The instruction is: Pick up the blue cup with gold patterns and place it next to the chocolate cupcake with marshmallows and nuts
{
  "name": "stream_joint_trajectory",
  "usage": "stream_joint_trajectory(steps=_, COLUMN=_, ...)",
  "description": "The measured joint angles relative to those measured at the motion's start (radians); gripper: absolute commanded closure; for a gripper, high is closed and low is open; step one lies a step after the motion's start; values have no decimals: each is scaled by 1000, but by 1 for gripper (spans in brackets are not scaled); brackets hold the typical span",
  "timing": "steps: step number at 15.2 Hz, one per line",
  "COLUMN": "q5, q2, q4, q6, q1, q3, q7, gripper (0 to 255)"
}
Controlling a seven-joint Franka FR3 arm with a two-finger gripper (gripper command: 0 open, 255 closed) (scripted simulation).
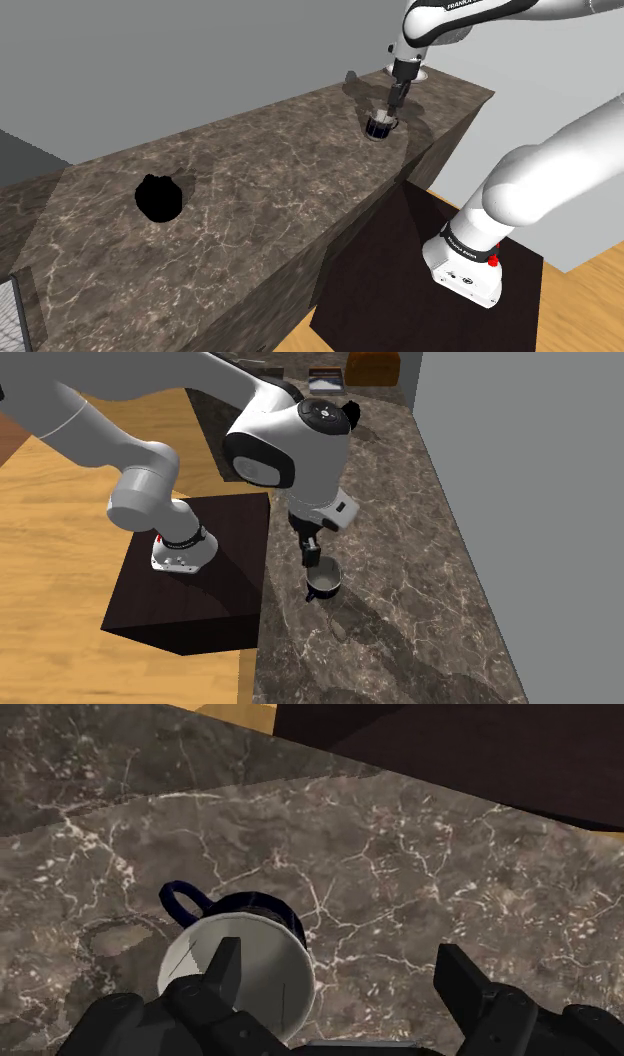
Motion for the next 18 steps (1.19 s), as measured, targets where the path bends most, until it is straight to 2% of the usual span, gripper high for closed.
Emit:
stream_joint_trajectory(steps=5, q5=47, q2=166, q4=86, q6=111, q1=-12, q3=-81, q7=-134, gripper=0)
stream_joint_trajectory(steps=8, q5=103, q2=274, q4=157, q6=158, q1=-17, q3=-113, q7=-214, gripper=0)
stream_joint_trajectory(steps=18, q5=152, q2=365, q4=129, q6=275, q1=-24, q3=-125, q7=-265, gripper=0)
